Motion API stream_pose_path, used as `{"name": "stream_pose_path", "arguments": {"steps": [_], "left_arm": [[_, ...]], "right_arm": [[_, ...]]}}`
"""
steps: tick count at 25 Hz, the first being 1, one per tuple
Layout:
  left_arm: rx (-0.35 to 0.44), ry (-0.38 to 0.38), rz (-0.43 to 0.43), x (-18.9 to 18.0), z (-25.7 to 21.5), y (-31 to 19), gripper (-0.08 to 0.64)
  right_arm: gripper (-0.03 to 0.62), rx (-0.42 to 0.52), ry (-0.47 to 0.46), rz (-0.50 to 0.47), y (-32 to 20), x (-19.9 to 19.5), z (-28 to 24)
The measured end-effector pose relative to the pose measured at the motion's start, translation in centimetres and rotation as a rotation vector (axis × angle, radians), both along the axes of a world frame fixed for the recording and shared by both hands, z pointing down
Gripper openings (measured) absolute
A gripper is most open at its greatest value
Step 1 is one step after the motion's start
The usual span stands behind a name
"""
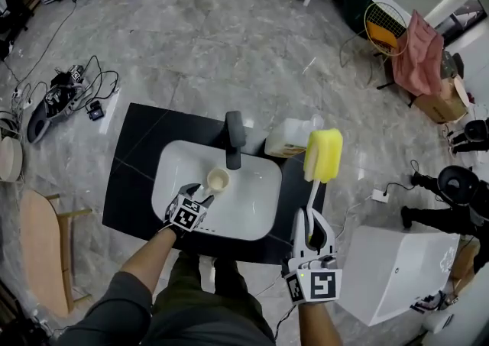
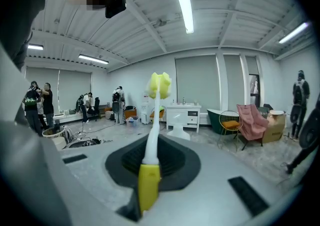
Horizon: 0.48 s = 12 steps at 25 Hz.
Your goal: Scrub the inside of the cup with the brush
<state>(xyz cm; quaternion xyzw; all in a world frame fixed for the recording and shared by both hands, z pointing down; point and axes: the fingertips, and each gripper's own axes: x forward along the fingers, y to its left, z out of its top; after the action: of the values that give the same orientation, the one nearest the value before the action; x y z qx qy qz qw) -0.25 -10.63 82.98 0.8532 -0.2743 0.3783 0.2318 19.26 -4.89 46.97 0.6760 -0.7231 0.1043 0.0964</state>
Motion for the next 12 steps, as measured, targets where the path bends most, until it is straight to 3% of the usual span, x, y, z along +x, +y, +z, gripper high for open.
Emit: {"name": "stream_pose_path", "arguments": {"steps": [12], "left_arm": [[-0.117,-0.105,0.047,1.2,4.8,-0.6,0.208]], "right_arm": [[0.023,-0.014,-0.031,-0.007,-2.1,0.4,2.0]]}}
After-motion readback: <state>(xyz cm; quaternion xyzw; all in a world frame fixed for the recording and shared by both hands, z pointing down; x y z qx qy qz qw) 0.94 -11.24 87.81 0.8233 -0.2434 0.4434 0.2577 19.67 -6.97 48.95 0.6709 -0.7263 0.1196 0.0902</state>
